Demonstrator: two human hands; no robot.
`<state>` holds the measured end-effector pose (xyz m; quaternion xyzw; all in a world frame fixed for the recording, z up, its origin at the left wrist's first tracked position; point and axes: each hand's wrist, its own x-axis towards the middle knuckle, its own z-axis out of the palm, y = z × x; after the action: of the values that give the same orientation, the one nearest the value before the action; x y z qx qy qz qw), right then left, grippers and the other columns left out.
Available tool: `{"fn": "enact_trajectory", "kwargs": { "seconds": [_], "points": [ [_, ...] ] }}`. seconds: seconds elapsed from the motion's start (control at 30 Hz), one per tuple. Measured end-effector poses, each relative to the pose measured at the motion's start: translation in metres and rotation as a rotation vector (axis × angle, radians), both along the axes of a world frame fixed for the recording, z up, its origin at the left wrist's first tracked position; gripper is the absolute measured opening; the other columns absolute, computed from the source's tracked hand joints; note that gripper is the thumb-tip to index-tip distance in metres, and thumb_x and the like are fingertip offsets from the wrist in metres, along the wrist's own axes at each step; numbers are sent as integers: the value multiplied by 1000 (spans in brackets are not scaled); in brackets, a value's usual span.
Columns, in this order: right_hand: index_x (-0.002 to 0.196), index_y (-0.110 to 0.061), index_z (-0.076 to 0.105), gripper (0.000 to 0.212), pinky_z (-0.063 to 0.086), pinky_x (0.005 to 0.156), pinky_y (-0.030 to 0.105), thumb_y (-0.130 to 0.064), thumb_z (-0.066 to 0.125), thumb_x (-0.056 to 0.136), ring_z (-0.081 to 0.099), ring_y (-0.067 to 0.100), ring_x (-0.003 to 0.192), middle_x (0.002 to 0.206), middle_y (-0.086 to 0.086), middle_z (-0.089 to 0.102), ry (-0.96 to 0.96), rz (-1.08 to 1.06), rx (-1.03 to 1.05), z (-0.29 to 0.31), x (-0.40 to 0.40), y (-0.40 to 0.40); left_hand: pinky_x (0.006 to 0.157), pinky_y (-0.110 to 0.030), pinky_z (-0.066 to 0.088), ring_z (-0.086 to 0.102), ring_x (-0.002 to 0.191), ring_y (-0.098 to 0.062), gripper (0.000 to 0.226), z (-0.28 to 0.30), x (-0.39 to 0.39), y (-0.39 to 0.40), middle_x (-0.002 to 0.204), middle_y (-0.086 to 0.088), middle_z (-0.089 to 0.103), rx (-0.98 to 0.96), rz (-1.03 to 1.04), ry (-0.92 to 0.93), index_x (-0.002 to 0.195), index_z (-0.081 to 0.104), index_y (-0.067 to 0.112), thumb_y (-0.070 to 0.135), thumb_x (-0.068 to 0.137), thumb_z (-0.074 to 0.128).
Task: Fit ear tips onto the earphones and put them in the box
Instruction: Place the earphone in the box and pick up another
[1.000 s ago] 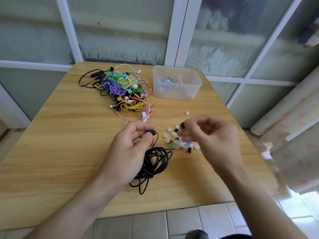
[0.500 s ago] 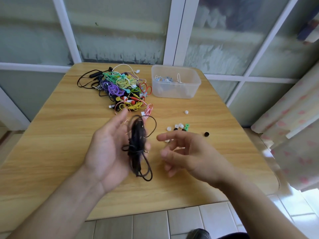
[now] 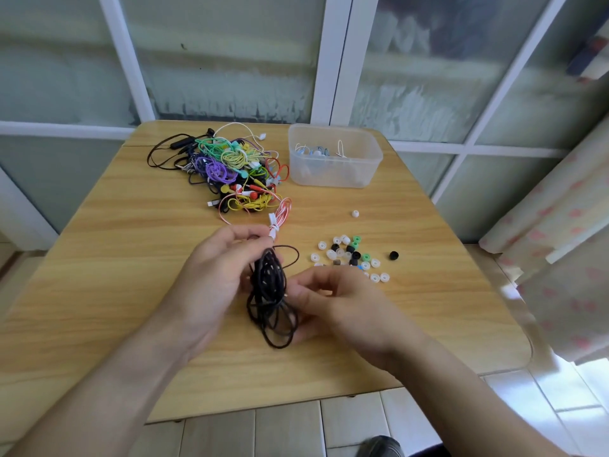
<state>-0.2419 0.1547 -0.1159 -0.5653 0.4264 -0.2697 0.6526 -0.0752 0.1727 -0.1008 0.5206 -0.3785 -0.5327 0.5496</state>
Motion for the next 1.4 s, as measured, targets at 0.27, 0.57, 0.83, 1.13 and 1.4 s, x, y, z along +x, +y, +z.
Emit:
{"fn": "enact_trajectory", "kwargs": {
  "seconds": [0.27,0.57,0.83,1.13,1.4],
  "points": [
    [96,1,64,9,60,67,33,-6,59,96,68,20,68,83,8,60,104,12,-79,9,-17,-6,80,-28,54,70,85,-15,24,-1,16,-3,86,-5,75,-132,38,-238,105,67,13,19,81,68],
    [93,-20,65,9,52,58,37,-25,58,97,60,21,50,62,1,68,477,127,-269,12,-26,-10,69,-32,57,69,63,-10,15,-13,32,-6,73,8,73,-145,144,-724,89,67,30,17,92,62],
    [87,-15,72,5,58,64,39,-10,72,87,67,24,69,71,-1,68,65,-163,-392,4,-14,-12,81,-23,51,69,77,-9,7,-12,27,-7,76,8,75,-88,159,-479,82,75,22,24,86,70],
    [109,-6,66,22,56,72,32,4,62,91,68,22,78,82,4,64,-209,-209,-256,0,-6,-13,76,-35,56,67,68,-28,31,0,15,-6,82,-14,72,-356,53,11,115,52,9,11,85,62],
    [122,-1,63,27,46,60,24,-7,55,97,53,13,68,79,5,52,-292,-20,67,5,3,-10,62,-25,50,59,52,-26,55,0,18,0,97,-13,68,-326,-357,-156,132,48,14,-3,80,57]
  ]
}}
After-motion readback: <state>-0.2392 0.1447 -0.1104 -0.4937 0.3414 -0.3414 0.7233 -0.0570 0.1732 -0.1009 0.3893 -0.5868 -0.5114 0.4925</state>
